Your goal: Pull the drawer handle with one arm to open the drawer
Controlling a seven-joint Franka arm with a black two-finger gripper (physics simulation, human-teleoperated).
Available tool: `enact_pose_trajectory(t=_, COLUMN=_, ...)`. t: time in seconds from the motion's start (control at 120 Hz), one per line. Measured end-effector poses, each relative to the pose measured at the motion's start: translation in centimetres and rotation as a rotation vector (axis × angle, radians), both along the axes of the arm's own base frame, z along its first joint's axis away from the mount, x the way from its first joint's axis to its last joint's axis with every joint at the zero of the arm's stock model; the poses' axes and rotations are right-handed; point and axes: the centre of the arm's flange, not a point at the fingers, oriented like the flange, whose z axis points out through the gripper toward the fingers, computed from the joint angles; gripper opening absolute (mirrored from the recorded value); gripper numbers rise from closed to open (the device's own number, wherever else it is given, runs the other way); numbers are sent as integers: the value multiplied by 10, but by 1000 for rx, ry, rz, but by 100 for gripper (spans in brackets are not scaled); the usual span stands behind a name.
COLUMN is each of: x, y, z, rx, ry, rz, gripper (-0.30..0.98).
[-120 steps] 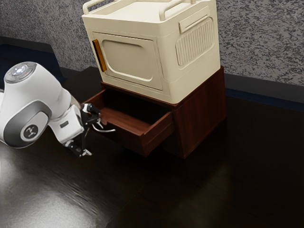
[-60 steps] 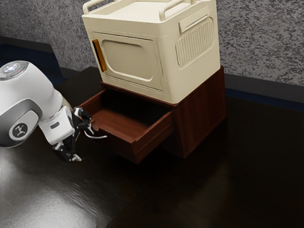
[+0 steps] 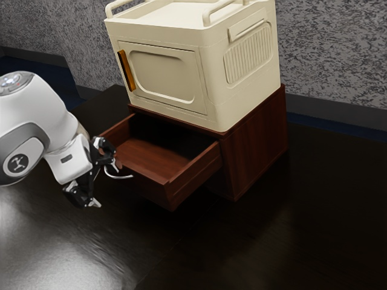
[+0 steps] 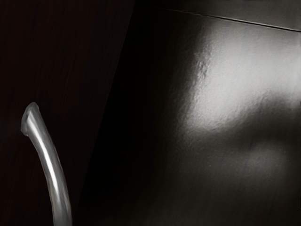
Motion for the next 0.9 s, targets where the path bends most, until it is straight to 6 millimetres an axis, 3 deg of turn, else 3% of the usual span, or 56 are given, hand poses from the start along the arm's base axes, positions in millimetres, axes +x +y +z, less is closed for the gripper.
enact_pose_trajectory(t=0.083, x=1, y=-5, z=10, rx=6, ry=-12, rz=-4, gripper=68)
enact_pose_trajectory(t=0.233, x=9, y=-5, z=48, rx=19, ry=-58, rz=6, gripper=68)
enact_pose_trajectory(t=0.358, x=47, y=-8, z=88, rx=56, ry=-60, rz=50, gripper=68)
enact_pose_trajectory(t=0.458, x=53, y=-9, z=111, rx=40, ry=-45, rz=107, gripper=68)
enact_pose_trajectory(t=0.592, x=50, y=-10, z=121, rx=3, ry=4, rz=214, gripper=69)
enact_pose_trajectory(t=0.767, x=66, y=-59, z=142, rx=-1, ry=33, rz=331, gripper=69)
enact_pose_trajectory(t=0.9, x=62, y=-69, z=145, rx=-20, ry=60, rz=457, gripper=69)
